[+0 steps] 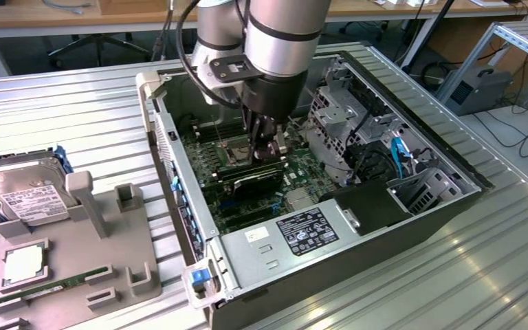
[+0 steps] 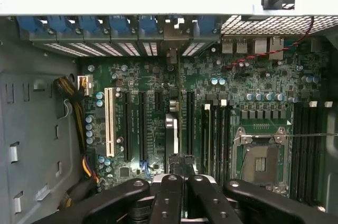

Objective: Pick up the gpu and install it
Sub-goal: 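Press down on the gpu until it lock into place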

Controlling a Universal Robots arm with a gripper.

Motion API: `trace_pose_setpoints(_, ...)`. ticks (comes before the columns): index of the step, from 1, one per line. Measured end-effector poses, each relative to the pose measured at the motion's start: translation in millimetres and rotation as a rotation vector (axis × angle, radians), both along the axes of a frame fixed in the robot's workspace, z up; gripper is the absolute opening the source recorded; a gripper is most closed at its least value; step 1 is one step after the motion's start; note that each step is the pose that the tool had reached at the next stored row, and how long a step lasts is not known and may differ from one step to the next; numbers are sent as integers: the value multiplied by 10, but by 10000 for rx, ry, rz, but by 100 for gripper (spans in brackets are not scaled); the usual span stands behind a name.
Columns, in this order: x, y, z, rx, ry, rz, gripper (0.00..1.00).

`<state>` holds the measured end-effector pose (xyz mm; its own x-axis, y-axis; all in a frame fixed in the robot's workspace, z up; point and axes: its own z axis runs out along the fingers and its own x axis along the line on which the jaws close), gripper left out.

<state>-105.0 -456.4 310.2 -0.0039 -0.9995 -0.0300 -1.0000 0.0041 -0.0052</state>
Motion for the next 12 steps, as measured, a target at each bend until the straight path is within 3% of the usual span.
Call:
trace_pose_setpoints(3,0,0,-54,0,0,0,11)
trace_pose_setpoints(6,0,1,-194,0,7,0,11)
trace_pose_setpoints(12,-10,50,-251,2,7,0,11)
